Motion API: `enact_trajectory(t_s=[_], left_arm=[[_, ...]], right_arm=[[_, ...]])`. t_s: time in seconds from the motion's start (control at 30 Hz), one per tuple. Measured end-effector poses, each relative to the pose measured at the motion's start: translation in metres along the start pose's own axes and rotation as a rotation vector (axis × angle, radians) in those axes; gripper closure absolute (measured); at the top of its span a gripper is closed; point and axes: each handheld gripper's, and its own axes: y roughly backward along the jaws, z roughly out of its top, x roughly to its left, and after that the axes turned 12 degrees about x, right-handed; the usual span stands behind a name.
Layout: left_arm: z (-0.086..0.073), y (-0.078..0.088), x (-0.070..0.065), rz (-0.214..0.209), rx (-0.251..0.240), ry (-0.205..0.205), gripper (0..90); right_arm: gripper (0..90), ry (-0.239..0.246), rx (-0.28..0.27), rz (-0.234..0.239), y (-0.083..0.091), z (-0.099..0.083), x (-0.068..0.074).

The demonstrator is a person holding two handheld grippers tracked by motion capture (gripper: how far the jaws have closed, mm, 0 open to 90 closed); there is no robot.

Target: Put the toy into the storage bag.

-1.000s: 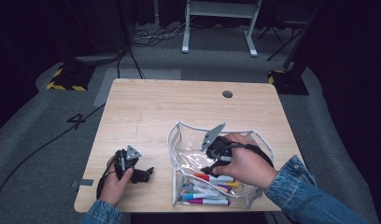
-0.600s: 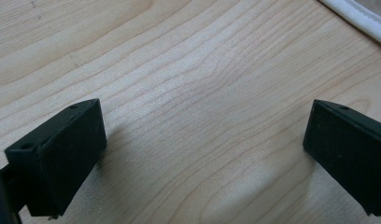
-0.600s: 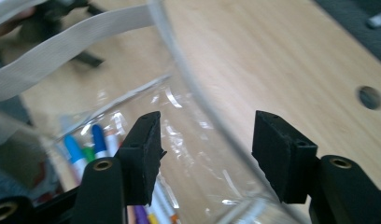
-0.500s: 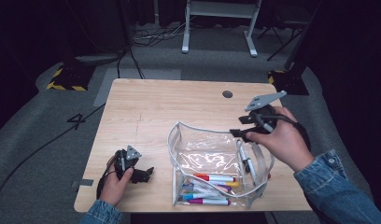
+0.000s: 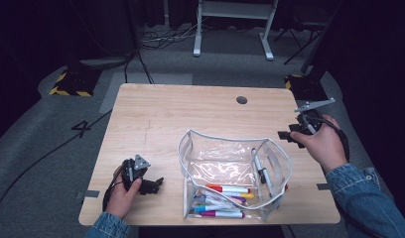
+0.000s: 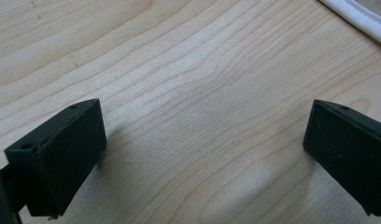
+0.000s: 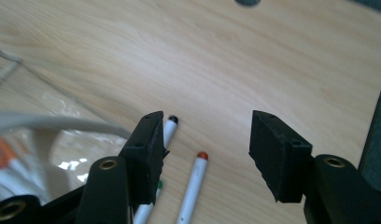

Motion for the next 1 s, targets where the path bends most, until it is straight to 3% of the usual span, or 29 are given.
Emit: enact_trajectory(t_s=[0.2, 0.5, 0.7, 0.83, 1.0], left_arm=[[0.0, 0.0, 0.0, 0.0, 0.0, -0.001, 0.0], [0.0, 0.0, 0.0, -0.001, 0.0, 0.0, 0.0], [0.0, 0.0, 0.0, 0.0, 0.0, -0.001, 0.0], [0.0, 0.0, 0.0, 0.0, 0.0, -0.001, 0.0], [0.0, 0.0, 0.0, 0.0, 0.0, 0.0, 0.0]], right_arm=[[45.1, -0.071, 0.091, 0.027, -0.041, -0.025, -0.015], [51.7, -0.126, 0.198, 0.092, -0.089, -0.054, -0.016], [54.2, -0.145, 0.25, 0.124, -0.108, -0.065, -0.011], [58.8, -0.162, 0.311, 0.119, -0.117, -0.07, -0.007], [73.6, -0.173, 0.339, 0.094, -0.119, -0.071, -0.008]])
